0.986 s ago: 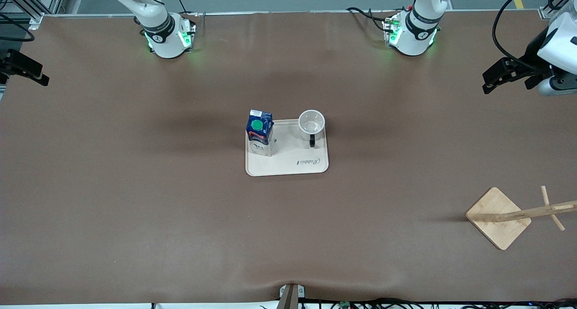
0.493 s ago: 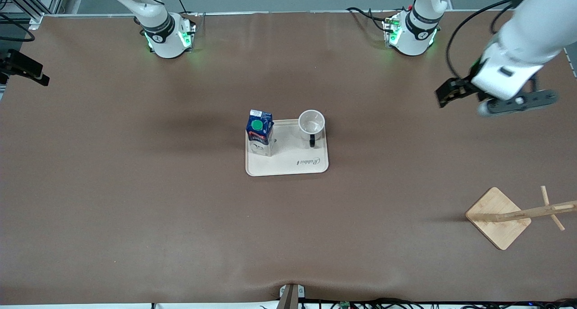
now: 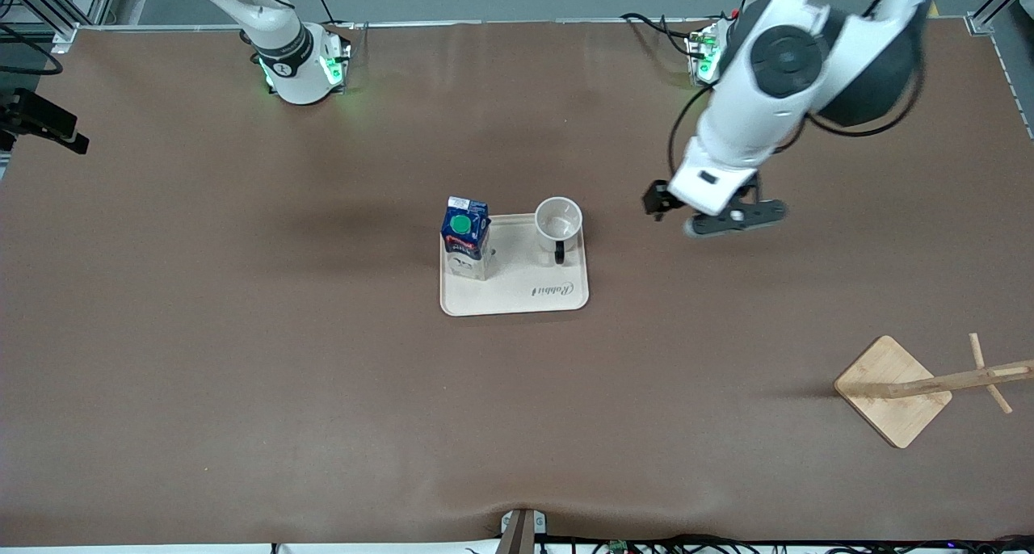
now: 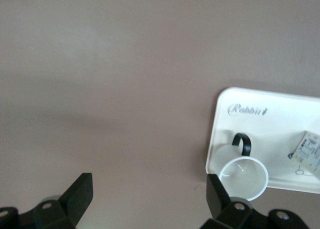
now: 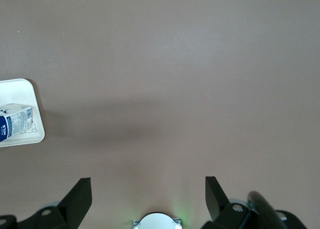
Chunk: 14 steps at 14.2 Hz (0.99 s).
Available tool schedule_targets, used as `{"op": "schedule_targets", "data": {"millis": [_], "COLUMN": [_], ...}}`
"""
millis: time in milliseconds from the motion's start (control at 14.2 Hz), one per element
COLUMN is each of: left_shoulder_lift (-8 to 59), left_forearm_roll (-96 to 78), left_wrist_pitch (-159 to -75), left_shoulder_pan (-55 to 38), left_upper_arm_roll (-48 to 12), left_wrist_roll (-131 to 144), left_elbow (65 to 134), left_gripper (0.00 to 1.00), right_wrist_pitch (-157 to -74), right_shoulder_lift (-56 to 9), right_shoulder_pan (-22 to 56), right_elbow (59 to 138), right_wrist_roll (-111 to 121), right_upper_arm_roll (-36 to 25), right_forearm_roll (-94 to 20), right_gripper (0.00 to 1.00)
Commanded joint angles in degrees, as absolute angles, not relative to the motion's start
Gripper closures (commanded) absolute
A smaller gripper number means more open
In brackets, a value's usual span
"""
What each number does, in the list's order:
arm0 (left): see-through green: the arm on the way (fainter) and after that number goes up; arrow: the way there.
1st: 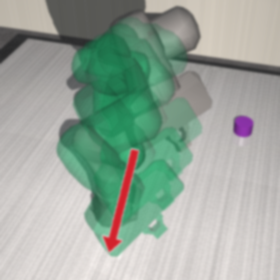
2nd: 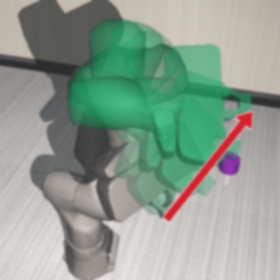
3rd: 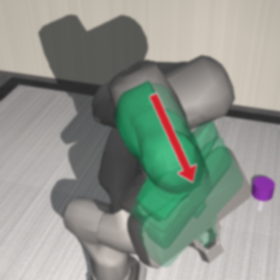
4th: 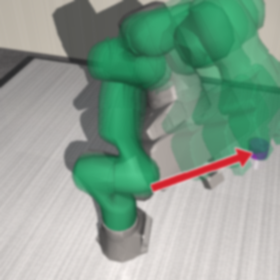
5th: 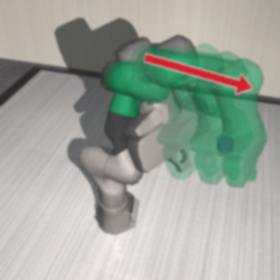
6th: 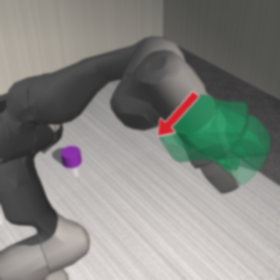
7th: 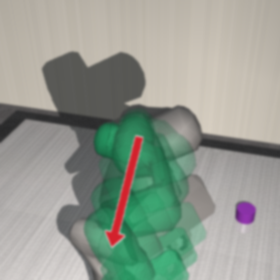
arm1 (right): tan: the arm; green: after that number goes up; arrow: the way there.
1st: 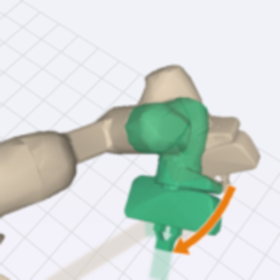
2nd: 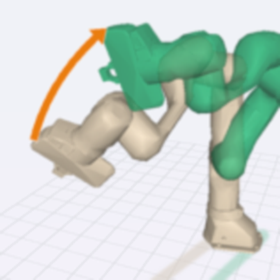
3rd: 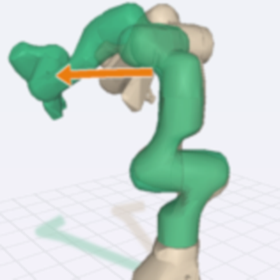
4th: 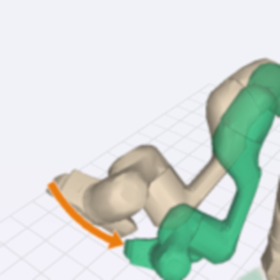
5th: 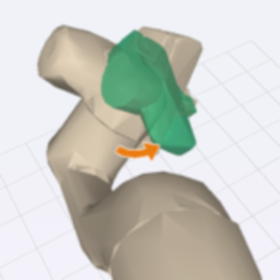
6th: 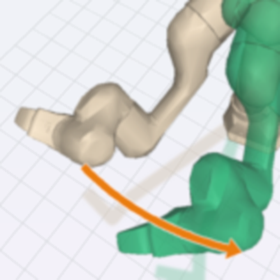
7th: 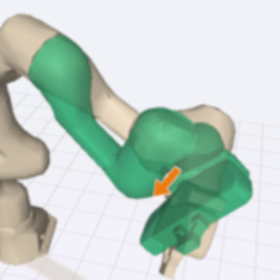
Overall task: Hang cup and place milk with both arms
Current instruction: 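Reach the left gripper to the white mug and grasp its rim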
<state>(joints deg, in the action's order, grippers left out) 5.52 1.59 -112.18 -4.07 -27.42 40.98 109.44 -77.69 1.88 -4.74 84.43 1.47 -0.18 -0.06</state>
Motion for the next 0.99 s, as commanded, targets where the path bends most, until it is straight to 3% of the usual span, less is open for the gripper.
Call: {"op": "schedule_targets", "data": {"millis": [0, 423, 493, 845, 915], "left_shoulder_lift": [9.64, 22.83, 24.50, 28.73, 29.26], "left_forearm_roll": [3.15, 10.72, 11.77, 14.41, 15.11], "left_wrist_pitch": [-116.26, -126.72, -127.61, -127.88, -127.88], "left_shoulder_pan": [-7.28, -16.07, -17.13, -18.46, -18.37], "left_upper_arm_roll": [-28.21, -28.21, -28.21, -28.21, -28.21], "left_wrist_roll": [43.24, 53.59, 55.27, 56.43, 56.34], "left_elbow": [110.48, 110.39, 110.39, 110.48, 110.39], "left_gripper": [0.00, 0.00, 0.05, 0.58, 0.79], "right_wrist_pitch": [-76.64, -76.46, -76.46, -76.64, -76.73], "right_shoulder_lift": [2.11, 2.20, 2.11, 2.11, 2.11], "right_shoulder_pan": [-5.45, -5.45, -5.45, -5.36, -5.27], "right_elbow": [84.29, 84.37, 84.37, 84.46, 84.46], "right_wrist_roll": [2.89, 3.25, 3.25, 3.16, 3.16], "right_upper_arm_roll": [0.09, 0.00, 0.00, 0.09, 0.09], "right_forearm_roll": [-0.88, -0.88, -0.88, -0.88, -0.88], "right_gripper": [0.00, 0.00, 0.00, 0.00, 0.00]}}
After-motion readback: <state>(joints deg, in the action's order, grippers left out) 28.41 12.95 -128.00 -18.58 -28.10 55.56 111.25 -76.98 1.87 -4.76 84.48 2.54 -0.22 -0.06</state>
